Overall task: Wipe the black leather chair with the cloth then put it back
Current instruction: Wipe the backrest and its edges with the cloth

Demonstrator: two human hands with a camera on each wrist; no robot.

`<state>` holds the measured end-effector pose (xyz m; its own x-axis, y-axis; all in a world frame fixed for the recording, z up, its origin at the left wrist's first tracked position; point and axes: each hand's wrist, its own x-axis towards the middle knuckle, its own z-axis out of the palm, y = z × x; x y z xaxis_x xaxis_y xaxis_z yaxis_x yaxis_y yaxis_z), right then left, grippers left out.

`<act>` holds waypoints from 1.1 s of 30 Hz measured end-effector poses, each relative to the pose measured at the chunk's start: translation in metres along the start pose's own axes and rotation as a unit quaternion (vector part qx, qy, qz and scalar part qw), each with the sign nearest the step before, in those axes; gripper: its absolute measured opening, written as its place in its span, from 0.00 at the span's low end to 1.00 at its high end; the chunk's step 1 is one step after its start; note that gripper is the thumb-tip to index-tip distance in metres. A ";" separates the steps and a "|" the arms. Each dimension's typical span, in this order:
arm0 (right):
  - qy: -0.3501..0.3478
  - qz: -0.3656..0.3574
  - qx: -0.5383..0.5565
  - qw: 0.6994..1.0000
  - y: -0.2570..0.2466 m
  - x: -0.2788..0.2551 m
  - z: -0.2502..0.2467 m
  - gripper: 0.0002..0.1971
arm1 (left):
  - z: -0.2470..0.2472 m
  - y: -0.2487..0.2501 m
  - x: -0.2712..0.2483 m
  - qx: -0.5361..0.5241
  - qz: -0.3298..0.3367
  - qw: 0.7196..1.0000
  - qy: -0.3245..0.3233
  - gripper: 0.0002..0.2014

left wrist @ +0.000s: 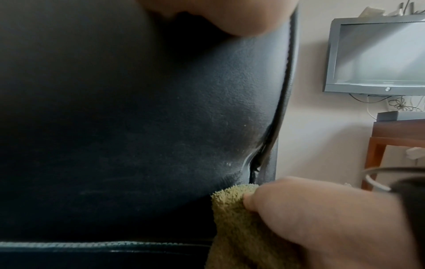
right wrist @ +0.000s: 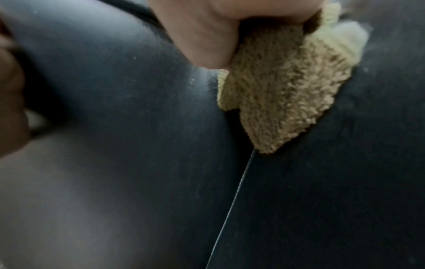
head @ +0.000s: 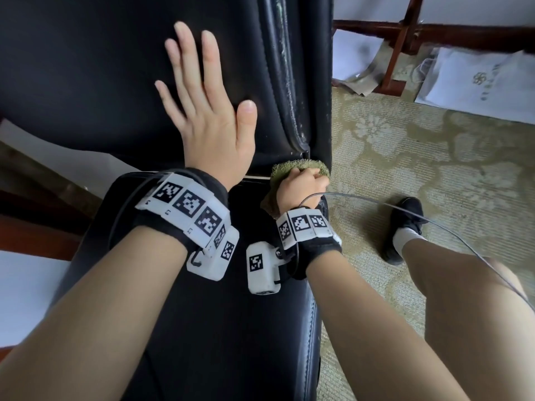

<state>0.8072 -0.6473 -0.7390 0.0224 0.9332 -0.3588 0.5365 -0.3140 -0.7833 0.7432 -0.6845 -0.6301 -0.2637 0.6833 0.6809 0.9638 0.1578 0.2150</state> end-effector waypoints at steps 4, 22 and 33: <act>0.002 -0.032 -0.006 0.999 0.009 -0.010 -0.013 0.25 | 0.000 0.000 -0.001 0.000 0.001 1.000 -0.003 0.32; 0.016 -0.108 -0.011 0.994 0.027 -0.023 -0.026 0.26 | 0.002 -0.002 -0.001 0.007 0.002 1.000 -0.014 0.32; -0.080 -0.067 0.203 0.974 0.072 0.064 -0.066 0.37 | 0.001 0.002 0.000 0.004 -0.007 1.000 -0.013 0.33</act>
<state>0.9029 -0.5987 -0.7853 -0.1741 0.9416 -0.2881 0.1474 -0.2644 -0.9531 0.7455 -0.6834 -0.6306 -0.2754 0.6993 0.6597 0.9605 0.1720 0.2187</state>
